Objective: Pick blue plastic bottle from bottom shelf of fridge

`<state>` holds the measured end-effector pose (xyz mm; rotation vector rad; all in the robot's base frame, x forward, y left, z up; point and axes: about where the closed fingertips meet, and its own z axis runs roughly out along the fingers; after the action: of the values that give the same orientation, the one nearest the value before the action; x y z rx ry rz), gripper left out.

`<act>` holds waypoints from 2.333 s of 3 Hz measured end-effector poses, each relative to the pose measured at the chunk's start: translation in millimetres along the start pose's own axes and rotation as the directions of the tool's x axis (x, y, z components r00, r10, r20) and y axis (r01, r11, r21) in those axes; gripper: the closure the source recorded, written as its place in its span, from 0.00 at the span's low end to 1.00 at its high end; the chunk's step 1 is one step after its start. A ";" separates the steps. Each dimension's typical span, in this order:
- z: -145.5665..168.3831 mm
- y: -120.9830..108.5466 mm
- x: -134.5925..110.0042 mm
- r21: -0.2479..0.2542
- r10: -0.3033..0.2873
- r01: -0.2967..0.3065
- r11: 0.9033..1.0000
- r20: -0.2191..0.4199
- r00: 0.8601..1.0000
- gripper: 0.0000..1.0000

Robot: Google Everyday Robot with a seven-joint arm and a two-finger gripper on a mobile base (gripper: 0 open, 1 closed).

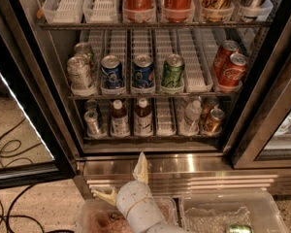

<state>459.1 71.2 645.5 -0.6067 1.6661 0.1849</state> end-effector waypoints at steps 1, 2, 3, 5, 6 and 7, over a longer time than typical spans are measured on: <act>13.2 -3.7 -2.4 0.004 -0.039 0.039 0.999 0.028 0.999 0.00; 27.0 -2.3 -0.9 -0.017 -0.066 0.067 0.998 0.053 0.996 0.00; 39.9 -2.0 -0.8 -0.028 -0.083 0.085 0.996 0.077 0.994 0.00; 62.9 -13.8 -8.2 0.007 -0.033 0.032 0.999 0.138 0.990 0.00; 79.4 -24.0 -8.0 0.035 0.007 -0.012 0.999 0.141 0.990 0.00; 78.7 -24.1 -6.6 0.036 0.010 -0.015 0.999 0.143 0.990 0.00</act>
Offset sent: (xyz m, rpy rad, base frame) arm 0.0383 0.0185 -0.0095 -0.0432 -0.1013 0.0820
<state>539.9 88.1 641.4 -0.5429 1.5316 0.2016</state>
